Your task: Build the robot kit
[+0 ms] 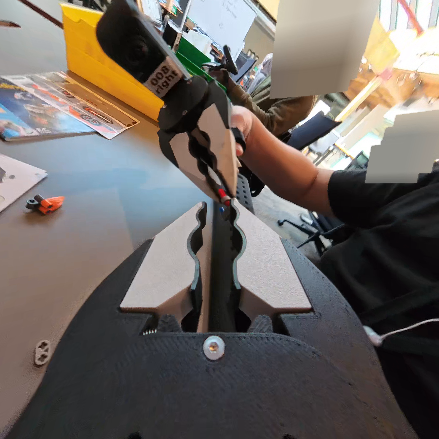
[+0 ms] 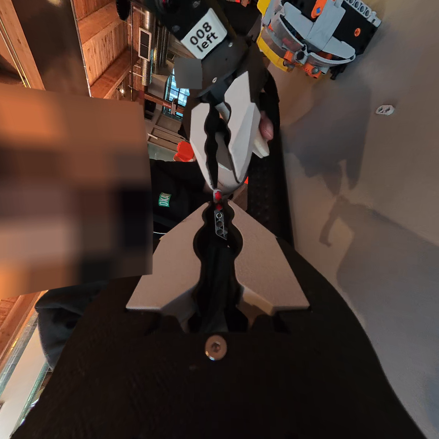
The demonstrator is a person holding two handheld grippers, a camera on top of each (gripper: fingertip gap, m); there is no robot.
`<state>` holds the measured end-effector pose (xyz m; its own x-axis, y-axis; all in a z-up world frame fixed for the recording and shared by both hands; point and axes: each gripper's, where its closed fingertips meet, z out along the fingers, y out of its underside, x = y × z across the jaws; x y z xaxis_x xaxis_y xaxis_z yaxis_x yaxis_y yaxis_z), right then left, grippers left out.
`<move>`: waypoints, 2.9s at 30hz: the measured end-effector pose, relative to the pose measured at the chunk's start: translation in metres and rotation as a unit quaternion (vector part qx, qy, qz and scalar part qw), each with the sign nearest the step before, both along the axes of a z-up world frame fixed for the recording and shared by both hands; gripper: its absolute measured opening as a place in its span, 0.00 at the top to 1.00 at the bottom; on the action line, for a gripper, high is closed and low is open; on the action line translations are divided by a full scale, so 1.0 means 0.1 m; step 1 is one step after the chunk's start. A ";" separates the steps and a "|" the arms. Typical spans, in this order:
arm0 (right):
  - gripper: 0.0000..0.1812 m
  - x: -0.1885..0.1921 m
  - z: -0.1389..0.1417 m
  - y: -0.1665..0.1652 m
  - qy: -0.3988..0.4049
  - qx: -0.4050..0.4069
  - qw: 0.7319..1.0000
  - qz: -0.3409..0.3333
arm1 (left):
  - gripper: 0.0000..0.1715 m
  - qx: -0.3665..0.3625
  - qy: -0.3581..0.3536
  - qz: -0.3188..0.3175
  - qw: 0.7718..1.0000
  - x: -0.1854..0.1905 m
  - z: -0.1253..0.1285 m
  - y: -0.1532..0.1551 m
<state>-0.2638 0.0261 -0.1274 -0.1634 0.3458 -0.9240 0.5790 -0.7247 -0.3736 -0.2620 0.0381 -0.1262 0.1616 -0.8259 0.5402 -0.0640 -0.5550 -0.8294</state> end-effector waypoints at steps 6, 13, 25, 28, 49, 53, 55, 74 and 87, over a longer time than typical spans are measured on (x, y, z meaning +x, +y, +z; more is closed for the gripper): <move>0.96 0.03 -0.04 0.00 -0.017 0.019 1.000 -0.003 | 0.92 -0.087 -0.056 -0.021 0.994 0.05 0.08 -0.01; 0.96 0.07 -0.20 0.05 -0.048 0.040 0.998 -0.013 | 0.94 -0.127 0.003 -0.033 0.991 0.16 -0.18 -0.02; 0.76 0.08 -0.09 0.69 -0.012 0.451 0.857 -0.248 | 0.97 -0.186 -0.098 0.116 0.971 -0.04 -0.24 0.43; 0.76 0.00 -0.03 0.58 -0.011 0.599 0.753 -0.274 | 0.97 -0.181 -0.127 0.154 0.963 -0.11 -0.21 0.50; 0.93 -0.07 -0.31 0.66 -0.104 0.699 0.644 -0.294 | 0.92 -0.169 -0.133 0.170 0.962 -0.06 -0.24 0.48; 0.93 -0.10 -0.41 0.62 -0.096 0.711 0.651 -0.249 | 0.89 -0.189 -0.108 0.131 0.967 -0.04 -0.33 0.45; 0.93 -0.11 -0.46 0.62 -0.093 0.709 0.654 -0.245 | 0.97 -0.189 -0.080 0.127 0.971 -0.02 -0.42 0.45; 0.92 -0.06 -0.64 0.67 -0.112 0.718 0.647 -0.230 | 0.98 -0.218 -0.076 0.136 0.963 -0.04 -0.61 0.47; 0.93 -0.06 -0.68 0.66 -0.120 0.711 0.649 -0.241 | 0.97 -0.195 -0.058 0.139 0.969 -0.03 -0.64 0.46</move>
<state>-0.2699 0.0926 -0.1957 0.3701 0.8350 0.4073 0.5790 0.1355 -0.8040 -0.2647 0.0837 -0.1903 0.2684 -0.4876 0.8308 0.2139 -0.8107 -0.5449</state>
